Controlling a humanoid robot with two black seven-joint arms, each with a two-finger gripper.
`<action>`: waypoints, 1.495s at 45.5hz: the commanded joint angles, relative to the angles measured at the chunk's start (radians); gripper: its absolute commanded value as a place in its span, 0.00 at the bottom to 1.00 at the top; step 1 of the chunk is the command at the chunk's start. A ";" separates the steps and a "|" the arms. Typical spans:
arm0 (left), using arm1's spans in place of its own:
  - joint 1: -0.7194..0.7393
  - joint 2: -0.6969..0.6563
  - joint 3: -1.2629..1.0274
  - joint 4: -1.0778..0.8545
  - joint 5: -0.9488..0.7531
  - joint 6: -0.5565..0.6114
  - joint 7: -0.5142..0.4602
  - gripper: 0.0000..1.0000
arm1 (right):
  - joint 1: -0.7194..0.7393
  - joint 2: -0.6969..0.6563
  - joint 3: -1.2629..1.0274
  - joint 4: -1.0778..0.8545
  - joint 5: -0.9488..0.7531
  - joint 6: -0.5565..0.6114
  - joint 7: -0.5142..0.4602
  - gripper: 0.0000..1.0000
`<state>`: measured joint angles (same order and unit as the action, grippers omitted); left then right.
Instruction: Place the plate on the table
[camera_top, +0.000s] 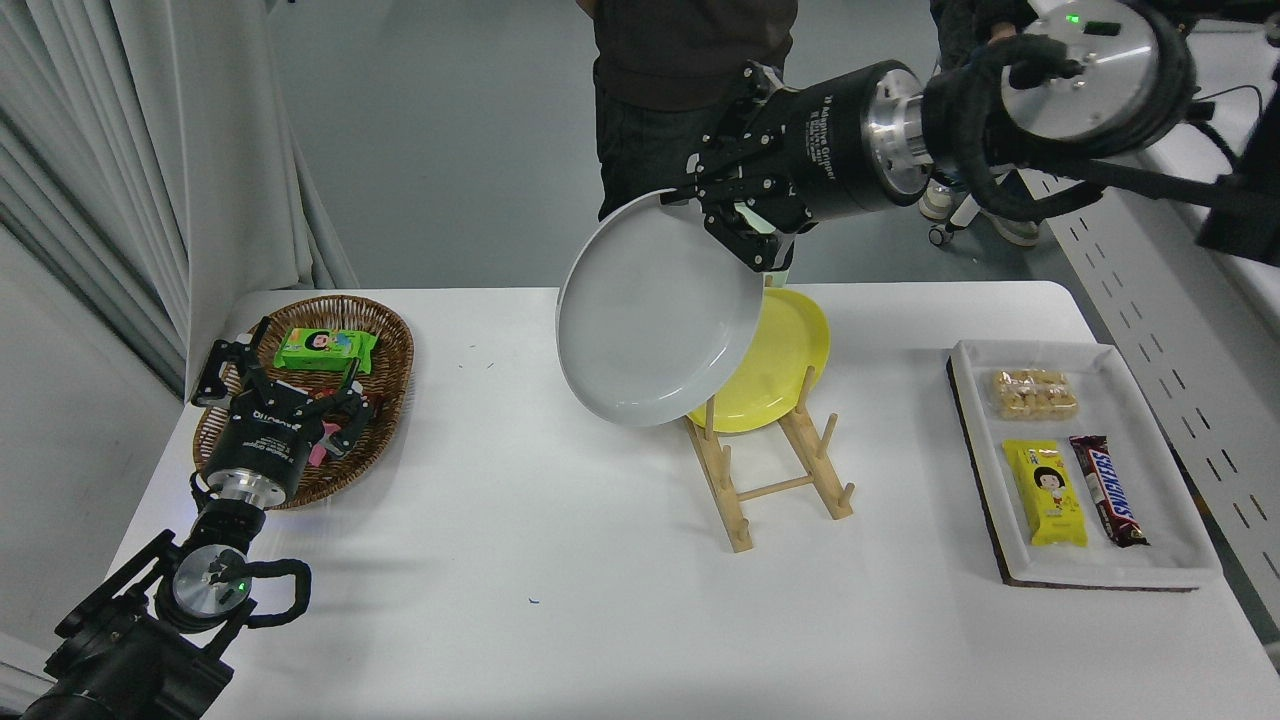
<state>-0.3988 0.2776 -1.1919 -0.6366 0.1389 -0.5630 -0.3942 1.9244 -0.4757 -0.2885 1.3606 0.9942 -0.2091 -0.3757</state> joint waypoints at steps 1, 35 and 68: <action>0.000 0.000 0.000 0.000 -0.001 0.000 0.001 0.98 | -0.033 0.060 0.029 -0.020 0.008 -0.068 -0.002 0.00; 0.000 0.000 0.000 0.000 -0.001 0.000 0.000 0.98 | -0.226 0.253 0.143 -0.207 -0.083 -0.124 -0.132 0.00; 0.000 0.000 0.000 0.000 -0.001 0.000 0.000 0.98 | -0.337 0.453 0.149 -0.402 -0.092 -0.188 -0.235 0.00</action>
<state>-0.3988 0.2777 -1.1919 -0.6366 0.1385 -0.5630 -0.3942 1.6163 -0.0876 -0.1409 1.0116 0.9064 -0.3773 -0.5784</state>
